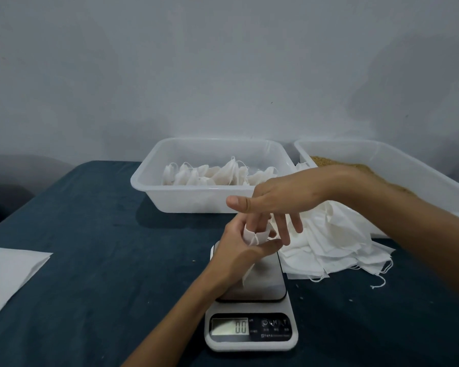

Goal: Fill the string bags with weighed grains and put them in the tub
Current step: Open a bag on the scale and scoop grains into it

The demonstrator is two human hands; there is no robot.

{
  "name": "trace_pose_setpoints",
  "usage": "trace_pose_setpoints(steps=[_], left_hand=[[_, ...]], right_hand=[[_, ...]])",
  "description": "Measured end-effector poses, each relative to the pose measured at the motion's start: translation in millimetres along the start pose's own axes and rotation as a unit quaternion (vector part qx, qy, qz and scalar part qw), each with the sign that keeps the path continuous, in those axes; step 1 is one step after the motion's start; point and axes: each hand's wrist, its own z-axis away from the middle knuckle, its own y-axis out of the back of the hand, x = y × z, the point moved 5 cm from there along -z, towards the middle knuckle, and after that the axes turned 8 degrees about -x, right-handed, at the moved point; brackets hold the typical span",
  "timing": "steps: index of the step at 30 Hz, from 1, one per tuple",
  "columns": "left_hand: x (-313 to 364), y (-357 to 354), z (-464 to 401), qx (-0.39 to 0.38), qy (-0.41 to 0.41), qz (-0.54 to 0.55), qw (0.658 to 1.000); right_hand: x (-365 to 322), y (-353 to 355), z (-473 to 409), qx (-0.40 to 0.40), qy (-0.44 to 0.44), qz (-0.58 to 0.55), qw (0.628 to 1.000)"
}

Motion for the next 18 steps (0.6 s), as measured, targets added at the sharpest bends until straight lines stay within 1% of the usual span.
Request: trace_pose_setpoints(steps=[4, 8, 13, 16, 18], left_hand=[[0, 2, -1, 0.014, 0.001, -0.013, 1.000], [3, 0, 0, 0.017, -0.015, 0.016, 1.000], [7, 0, 0, 0.027, -0.032, 0.016, 0.999], [5, 1, 1, 0.020, -0.026, 0.012, 0.999], [2, 2, 3, 0.016, -0.013, 0.002, 1.000]], right_hand=[[0, 4, 2, 0.013, -0.010, -0.004, 1.000], [-2, 2, 0, 0.018, 0.005, -0.010, 1.000], [-4, -1, -1, 0.003, -0.001, 0.005, 1.000], [-5, 4, 4, 0.020, 0.002, 0.008, 1.000], [0, 13, 13, 0.046, 0.030, -0.007, 0.998]])
